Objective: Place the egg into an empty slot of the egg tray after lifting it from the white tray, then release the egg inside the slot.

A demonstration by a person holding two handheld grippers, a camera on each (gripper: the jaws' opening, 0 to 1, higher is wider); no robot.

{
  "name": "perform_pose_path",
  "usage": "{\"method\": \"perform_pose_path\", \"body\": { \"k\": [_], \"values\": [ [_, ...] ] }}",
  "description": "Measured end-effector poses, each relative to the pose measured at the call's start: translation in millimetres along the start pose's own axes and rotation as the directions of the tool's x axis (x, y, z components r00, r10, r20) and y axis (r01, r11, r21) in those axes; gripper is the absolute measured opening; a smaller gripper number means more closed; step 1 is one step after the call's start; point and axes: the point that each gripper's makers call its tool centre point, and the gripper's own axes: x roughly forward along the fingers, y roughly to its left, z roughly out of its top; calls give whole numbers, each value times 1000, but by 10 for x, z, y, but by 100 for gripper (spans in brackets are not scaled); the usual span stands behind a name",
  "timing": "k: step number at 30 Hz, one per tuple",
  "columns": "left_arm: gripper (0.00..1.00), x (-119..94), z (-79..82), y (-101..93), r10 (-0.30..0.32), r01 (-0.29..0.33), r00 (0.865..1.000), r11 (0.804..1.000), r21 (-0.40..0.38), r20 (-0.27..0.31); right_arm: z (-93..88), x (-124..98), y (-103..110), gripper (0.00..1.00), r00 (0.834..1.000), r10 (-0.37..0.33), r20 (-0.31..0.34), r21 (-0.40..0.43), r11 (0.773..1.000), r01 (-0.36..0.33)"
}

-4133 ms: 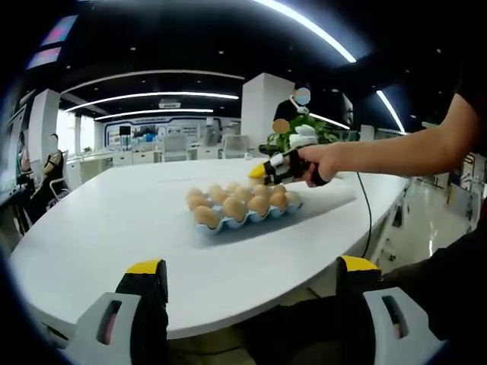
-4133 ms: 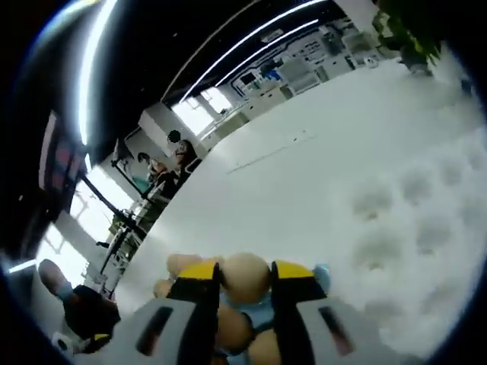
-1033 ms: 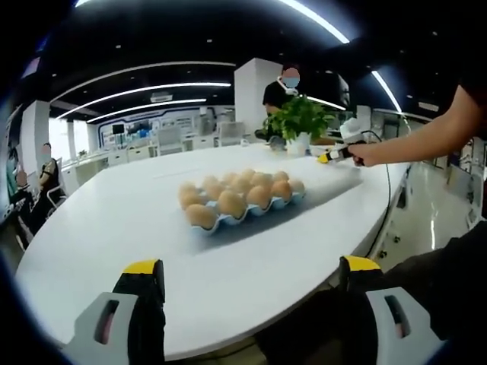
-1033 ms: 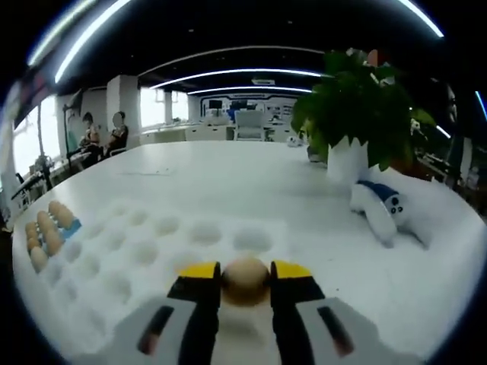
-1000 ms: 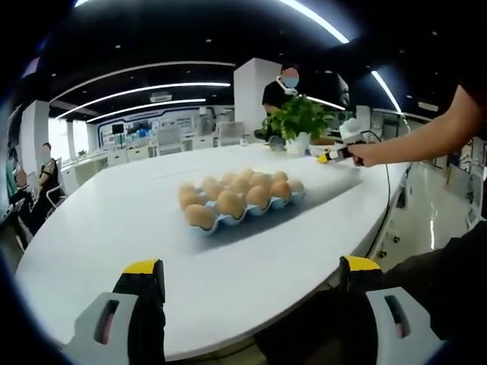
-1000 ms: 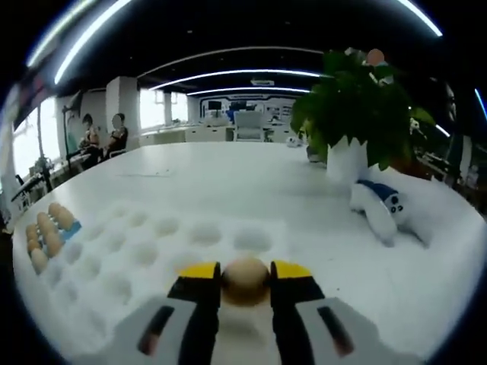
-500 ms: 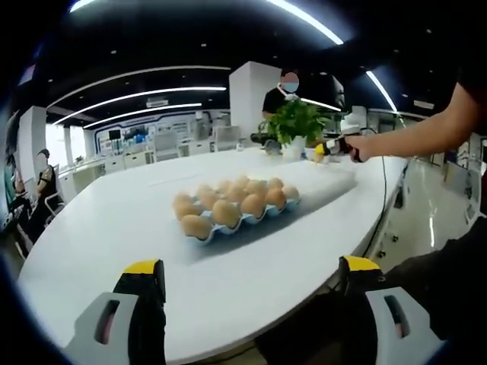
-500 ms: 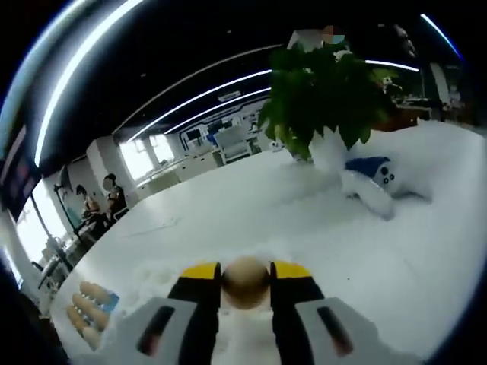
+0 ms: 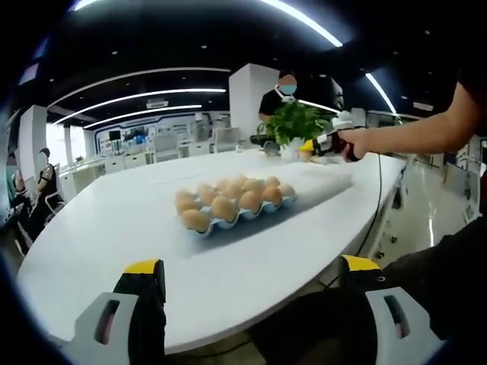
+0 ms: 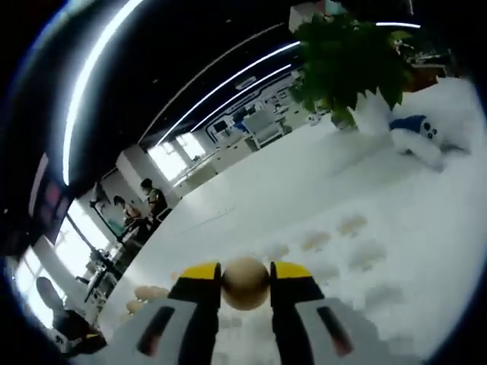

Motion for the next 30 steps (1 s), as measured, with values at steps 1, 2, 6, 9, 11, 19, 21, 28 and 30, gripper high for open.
{"method": "perform_pose_path", "body": {
  "k": [1,2,6,9,11,19,21,28,30],
  "values": [
    [96,-13,-5,7,3,-3,1000,1000,-1,1,-47,36,83,25,1000,23,-13,7,1000,-23],
    [96,-36,-15,25,8,-8,1000,1000,-2,1,-130,92,206,25,998,47,-32,22,999,-46],
    [96,-100,-47,77,27,-27,1000,1000,-12,3,-363,289,575,25,990,110,-84,12,994,-110],
    [96,-132,-63,91,35,-35,999,999,-18,3,-456,392,768,25,984,145,-104,5,989,-146],
    [96,-158,-76,99,41,-41,999,999,-19,2,-526,503,876,25,980,155,-128,-29,987,-159],
    [96,-224,-136,166,64,-64,998,997,-38,0,-814,706,1041,25,964,97,-248,-259,952,-163],
    [96,-224,-142,168,66,-66,998,997,-38,-1,-844,762,1085,25,958,84,-273,-327,929,-175],
    [96,-218,-144,180,67,-66,998,997,-43,4,-969,923,1033,25,925,-13,-380,-487,853,-188],
    [96,-223,-167,190,70,-70,998,996,-46,0,-1005,961,992,25,913,-34,-406,-491,851,-187]
  ]
}}
